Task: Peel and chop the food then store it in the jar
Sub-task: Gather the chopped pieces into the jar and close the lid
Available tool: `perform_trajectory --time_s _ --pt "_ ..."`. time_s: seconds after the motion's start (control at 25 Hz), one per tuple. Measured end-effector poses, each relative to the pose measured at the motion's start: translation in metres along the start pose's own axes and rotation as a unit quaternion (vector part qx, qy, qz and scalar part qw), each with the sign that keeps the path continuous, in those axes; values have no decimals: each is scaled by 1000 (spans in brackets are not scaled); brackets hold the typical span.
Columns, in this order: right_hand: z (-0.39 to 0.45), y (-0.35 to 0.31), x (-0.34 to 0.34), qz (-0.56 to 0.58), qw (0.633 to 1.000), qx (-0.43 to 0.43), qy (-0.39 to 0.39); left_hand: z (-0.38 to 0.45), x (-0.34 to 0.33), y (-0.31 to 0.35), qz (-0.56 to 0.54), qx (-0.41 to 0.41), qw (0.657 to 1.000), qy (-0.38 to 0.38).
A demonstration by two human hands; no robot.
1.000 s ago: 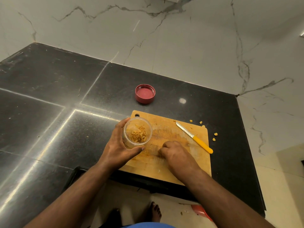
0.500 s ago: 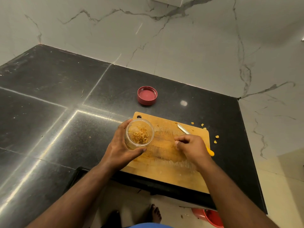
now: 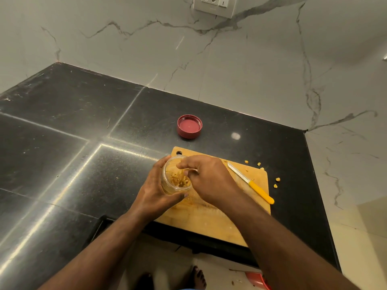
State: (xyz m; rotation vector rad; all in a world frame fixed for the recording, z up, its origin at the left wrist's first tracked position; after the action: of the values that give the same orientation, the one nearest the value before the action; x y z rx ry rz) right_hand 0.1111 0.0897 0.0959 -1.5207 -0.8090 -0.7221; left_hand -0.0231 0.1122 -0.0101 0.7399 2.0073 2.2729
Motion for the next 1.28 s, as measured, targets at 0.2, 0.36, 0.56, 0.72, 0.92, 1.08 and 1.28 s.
perform_trajectory --time_s 0.2,0.36,0.56,0.72,0.92,1.08,1.28 --pt "-2 -16 30 -10 985 94 145 1 0 0 14 2 1000 1" --pt "5 -15 -9 -141 987 73 -5 -1 0 1 -4 6 1000 1" --pt "24 3 11 -6 1000 22 -20 -1 2 3 4 12 1000 11" --pt "88 52 22 -4 997 -40 68 -1 2 2 16 22 999 17" --pt "164 72 -13 -211 977 -9 3 -1 2 0 11 36 999 27" --pt "186 79 -26 -268 963 -33 -5 -1 2 0 8 45 998 31" --pt "155 80 6 120 984 -86 104 0 1 -1 10 45 998 33"
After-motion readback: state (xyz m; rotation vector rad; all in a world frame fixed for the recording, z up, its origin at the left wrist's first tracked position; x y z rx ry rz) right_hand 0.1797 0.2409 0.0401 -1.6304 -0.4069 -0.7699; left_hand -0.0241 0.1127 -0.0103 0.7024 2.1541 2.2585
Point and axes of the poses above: each hand's wrist, its own z-axis towards the middle knuckle, its own x-axis out of the back of the hand, y = z × x, the point moved 8 cm from there along z, towards the middle knuckle, and after that the axes turned 4 degrees about -z, right-handed, at the moved point
